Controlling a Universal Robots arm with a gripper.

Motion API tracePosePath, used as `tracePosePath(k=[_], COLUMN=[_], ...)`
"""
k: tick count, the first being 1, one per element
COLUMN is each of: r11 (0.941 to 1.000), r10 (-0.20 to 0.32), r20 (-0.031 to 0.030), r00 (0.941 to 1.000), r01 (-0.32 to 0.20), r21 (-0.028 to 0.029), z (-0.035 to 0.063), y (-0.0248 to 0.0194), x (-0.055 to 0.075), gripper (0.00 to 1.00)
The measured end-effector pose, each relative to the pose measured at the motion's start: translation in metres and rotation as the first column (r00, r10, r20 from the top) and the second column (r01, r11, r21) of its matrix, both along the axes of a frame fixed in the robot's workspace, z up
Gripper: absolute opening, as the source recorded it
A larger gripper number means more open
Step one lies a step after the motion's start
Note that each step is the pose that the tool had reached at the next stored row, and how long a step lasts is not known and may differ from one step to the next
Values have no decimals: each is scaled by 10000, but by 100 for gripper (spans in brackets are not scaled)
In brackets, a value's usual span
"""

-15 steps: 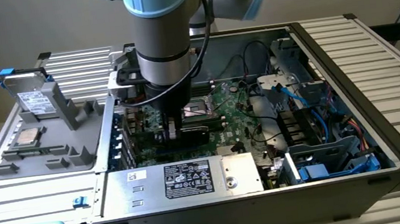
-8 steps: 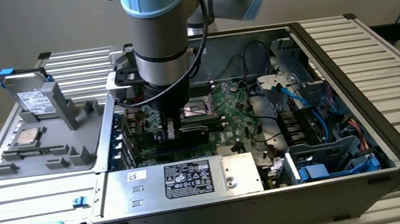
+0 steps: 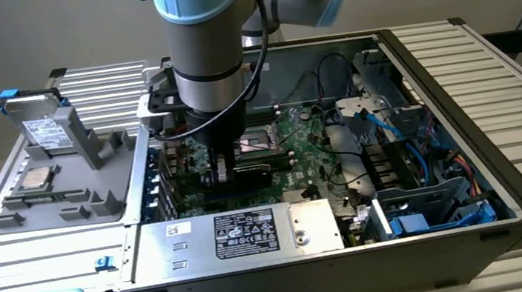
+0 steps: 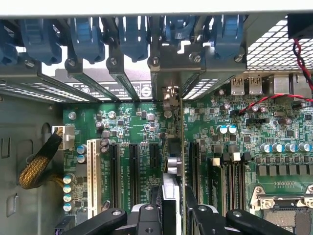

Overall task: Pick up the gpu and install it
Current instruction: 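Insert the gpu into the slot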

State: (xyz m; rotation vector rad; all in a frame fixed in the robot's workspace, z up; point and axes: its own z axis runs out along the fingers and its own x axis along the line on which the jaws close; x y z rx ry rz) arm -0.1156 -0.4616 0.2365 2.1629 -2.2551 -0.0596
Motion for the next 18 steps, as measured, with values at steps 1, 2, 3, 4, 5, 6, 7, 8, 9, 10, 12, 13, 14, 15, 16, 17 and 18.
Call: tracePosePath(k=[1, 2, 3, 4, 5, 6, 7, 8, 9, 10, 12, 13, 14, 15, 16, 17, 18], r11=[10000, 10000, 10000, 10000, 10000, 10000, 10000, 10000, 10000, 10000, 10000, 10000, 10000, 10000, 10000, 10000, 10000], r10=[0, 0, 0, -1, 0, 0, 1, 1, 1, 1, 0, 0, 2, 2, 3, 1, 0], r20=[3, 6, 11, 23, 38, 53, 72, 87, 92, 98, 112, 123, 133, 135, 138, 143, 144], r00=[10000, 10000, 10000, 10000, 10000, 10000, 10000, 10000, 10000, 10000, 9999, 9999, 9999, 9999, 9999, 9999, 9999], r01=[0, 0, 0, 1, 0, 0, -1, -1, -1, -1, 0, 0, -2, -2, -3, -1, 0], r21=[-1, 0, 0, 0, 0, 0, 0, -1, -1, -1, 1, 2, 2, 0, -1, -2, -1], z=[0, 0, 0, 0, -1, -3, -4, -5, -5, -6, -7, -10, -13, -13, -13, -13, -14], y=[0, 0, 0, 0, -1, 0, -1, -1, -1, -1, -1, -1, -1, -1, -1, -1, -1], x=[0, 0, 0, -4, -8, -11, -15, -18, -18, -18, -21, -25, -30, -31, -31, -33, -34], gripper=[29, 29, 29, 29, 29, 29, 29, 29, 29, 29, 29, 29, 29, 29, 29, 29, 29])
